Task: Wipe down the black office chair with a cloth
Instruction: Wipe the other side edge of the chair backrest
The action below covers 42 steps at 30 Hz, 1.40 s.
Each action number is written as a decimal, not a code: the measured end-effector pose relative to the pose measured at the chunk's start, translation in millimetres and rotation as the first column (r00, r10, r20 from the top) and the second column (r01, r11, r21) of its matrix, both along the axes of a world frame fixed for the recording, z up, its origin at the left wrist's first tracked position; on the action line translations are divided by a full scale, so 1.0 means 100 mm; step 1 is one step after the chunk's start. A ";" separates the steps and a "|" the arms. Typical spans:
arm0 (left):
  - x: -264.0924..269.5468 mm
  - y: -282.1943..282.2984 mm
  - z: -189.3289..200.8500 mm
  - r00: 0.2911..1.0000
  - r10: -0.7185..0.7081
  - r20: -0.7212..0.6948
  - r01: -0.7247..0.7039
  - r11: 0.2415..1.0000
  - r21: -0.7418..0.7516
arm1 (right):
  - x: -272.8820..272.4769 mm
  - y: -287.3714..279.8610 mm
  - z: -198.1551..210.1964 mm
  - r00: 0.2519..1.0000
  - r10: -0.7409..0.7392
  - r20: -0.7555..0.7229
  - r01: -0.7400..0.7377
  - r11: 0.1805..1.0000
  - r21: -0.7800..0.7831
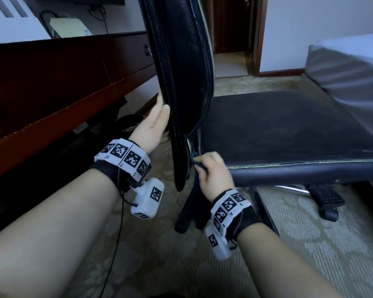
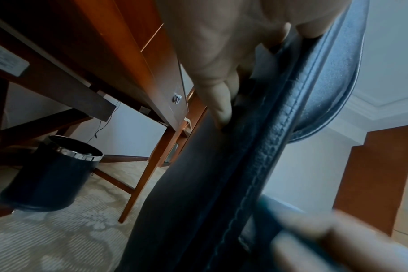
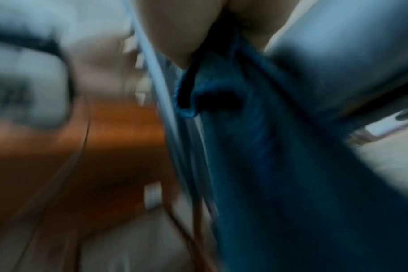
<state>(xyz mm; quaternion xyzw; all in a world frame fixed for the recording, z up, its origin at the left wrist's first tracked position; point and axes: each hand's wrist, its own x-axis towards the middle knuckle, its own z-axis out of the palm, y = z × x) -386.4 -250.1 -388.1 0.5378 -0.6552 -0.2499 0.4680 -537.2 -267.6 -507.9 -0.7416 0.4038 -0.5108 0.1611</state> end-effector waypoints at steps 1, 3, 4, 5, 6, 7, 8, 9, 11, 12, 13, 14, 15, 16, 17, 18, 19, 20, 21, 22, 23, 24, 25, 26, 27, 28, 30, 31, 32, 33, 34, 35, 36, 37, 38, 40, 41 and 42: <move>0.01 0.00 -0.01 1.000 0.003 -0.001 -0.003 1.000 0.002 | -0.05 -0.02 0.07 0.996 -0.057 0.063 0.058 0.998 -0.016; 0.01 0.00 -0.02 1.000 0.007 0.014 -0.007 1.000 -0.004 | -0.12 -0.06 0.25 0.960 -0.182 0.213 0.181 0.983 0.023; 0.01 0.00 -0.02 1.000 0.006 0.023 -0.006 1.000 0.000 | -0.14 -0.09 0.31 0.945 -0.200 0.260 0.188 0.980 0.072; 0.01 -0.01 -0.02 1.000 0.005 0.022 -0.005 1.000 0.007 | -0.13 -0.11 0.35 0.940 -0.186 0.285 0.162 0.981 0.107; 0.01 -0.02 -0.02 1.000 0.005 0.015 -0.005 1.000 0.012 | -0.10 -0.13 0.37 0.943 -0.155 0.294 0.128 0.986 0.110; 0.01 -0.02 -0.02 1.000 0.004 0.007 -0.004 1.000 0.008 | -0.03 -0.12 0.38 0.949 -0.116 0.292 0.094 0.992 0.087; 0.02 -0.03 -0.02 1.000 0.007 0.004 -0.007 1.000 -0.002 | 0.06 -0.09 0.38 0.954 -0.081 0.289 0.068 0.996 0.054; 0.02 -0.03 -0.02 1.000 0.007 0.010 -0.006 1.000 -0.012 | 0.16 -0.06 0.36 0.954 -0.063 0.295 0.060 0.998 0.020; 0.02 -0.03 -0.03 1.000 0.009 0.027 -0.009 1.000 -0.019 | 0.33 0.01 0.23 0.943 -0.062 0.328 0.076 0.997 -0.031; 0.02 -0.03 -0.04 1.000 0.010 0.028 -0.010 1.000 -0.015 | 0.38 0.04 0.15 0.937 -0.067 0.342 0.085 0.996 -0.038; 0.02 -0.04 -0.06 1.000 0.010 0.029 -0.010 1.000 -0.014 | 0.40 0.06 0.07 0.935 -0.072 0.348 0.088 0.996 -0.029; 0.02 -0.04 -0.07 1.000 0.010 0.027 -0.010 1.000 -0.014 | 0.40 0.07 -0.02 0.938 -0.070 0.340 0.077 0.997 -0.007; 0.02 -0.04 -0.08 1.000 0.013 0.027 -0.013 1.000 -0.012 | 0.39 0.09 -0.11 0.946 -0.065 0.319 0.059 0.998 0.027; 0.02 -0.05 -0.08 1.000 0.016 0.025 -0.016 1.000 -0.011 | 0.37 0.09 -0.17 0.957 -0.058 0.284 0.040 0.997 0.067; 0.02 -0.06 -0.08 1.000 0.017 0.015 -0.016 1.000 -0.013 | 0.36 0.10 -0.21 0.970 -0.044 0.241 0.018 0.994 0.109; 0.03 -0.06 -0.08 1.000 0.019 0.006 -0.019 1.000 -0.014 | 0.34 0.11 -0.22 0.978 -0.031 0.204 0.001 0.989 0.145; 0.03 -0.07 -0.07 1.000 0.016 -0.002 -0.016 1.000 -0.015 | 0.33 0.11 -0.20 0.981 -0.031 0.189 0.000 0.987 0.162; 0.04 -0.07 -0.07 1.000 0.020 -0.006 -0.020 1.000 -0.015 | 0.31 0.10 -0.15 0.978 -0.046 0.202 0.015 0.988 0.151; 0.04 -0.07 -0.07 1.000 0.019 -0.010 -0.019 1.000 -0.015 | 0.30 0.10 -0.05 0.969 -0.068 0.236 0.046 0.994 0.101; 0.05 -0.07 -0.08 1.000 0.019 -0.013 -0.020 1.000 -0.014 | 0.29 0.10 0.06 0.958 -0.085 0.275 0.079 0.996 0.031; 0.05 -0.07 -0.09 1.000 0.016 -0.016 -0.016 1.000 -0.005 | 0.29 0.08 0.16 0.949 -0.085 0.303 0.103 0.994 -0.044; 0.05 -0.07 -0.10 1.000 0.013 -0.015 -0.013 1.000 0.010 | 0.30 0.05 0.23 0.945 -0.070 0.320 0.109 0.988 -0.107; 0.05 -0.07 -0.13 1.000 0.013 -0.014 -0.013 1.000 0.024 | 0.32 0.03 0.27 0.945 -0.049 0.322 0.101 0.984 -0.146; 0.05 -0.07 -0.15 1.000 0.013 -0.019 -0.012 0.999 0.037 | 0.35 0.02 0.28 0.947 -0.040 0.318 0.094 0.983 -0.158; 0.06 -0.07 -0.18 0.999 0.007 -0.036 -0.006 0.999 0.045 | 0.37 0.01 0.24 0.950 -0.043 0.310 0.094 0.984 -0.152; 0.07 -0.09 -0.20 0.999 -0.002 -0.050 0.004 0.999 0.046 | 0.40 0.01 0.17 0.953 -0.052 0.299 0.097 0.986 -0.137; 0.11 -0.13 -0.25 0.998 -0.035 -0.048 0.037 0.999 0.039 | 0.43 0.02 -0.05 0.966 -0.063 0.249 0.084 0.994 -0.073; 0.13 -0.15 -0.27 0.998 -0.048 -0.046 0.049 0.998 0.039 | 0.44 0.03 -0.14 0.975 -0.067 0.214 0.076 0.996 -0.037; 0.16 -0.16 -0.28 0.997 -0.051 -0.053 0.053 0.998 0.044 | 0.44 0.04 -0.20 0.982 -0.070 0.176 0.072 0.997 -0.007; 0.20 -0.18 -0.30 0.996 -0.057 -0.066 0.060 0.997 0.050 | 0.45 0.04 -0.21 0.988 -0.070 0.138 0.068 0.998 0.018; 0.23 -0.19 -0.32 0.994 -0.079 -0.073 0.083 0.995 0.047 | 0.45 0.04 -0.17 0.993 -0.073 0.092 0.069 0.997 0.046; 0.26 -0.21 -0.33 0.991 -0.118 -0.063 0.120 0.992 0.040 | 0.44 0.04 -0.11 0.996 -0.080 0.034 0.077 0.994 0.080; 0.29 -0.21 -0.35 0.987 -0.157 -0.035 0.159 0.987 0.034 | 0.43 0.04 -0.05 0.995 -0.091 -0.028 0.093 0.989 0.119; 0.31 -0.22 -0.37 0.981 -0.193 -0.011 0.193 0.981 0.026 | 0.41 0.02 0.02 0.992 -0.102 -0.079 0.113 0.983 0.144; 0.33 -0.22 -0.39 0.974 -0.226 -0.005 0.226 0.974 0.020 | 0.39 0.00 0.09 0.988 -0.117 -0.096 0.130 0.982 0.140; 0.38 -0.23 -0.45 0.956 -0.291 -0.029 0.292 0.956 0.010 | 0.32 -0.04 0.24 0.983 -0.183 -0.035 0.185 0.981 0.053; 0.41 -0.23 -0.49 0.948 -0.315 -0.036 0.316 0.948 0.020 | 0.30 -0.06 0.30 0.976 -0.218 0.022 0.218 0.976 0.009; 0.43 -0.24 -0.54 0.942 -0.334 -0.039 0.335 0.941 0.042 | 0.27 -0.10 0.36 0.967 -0.242 0.076 0.244 0.970 -0.014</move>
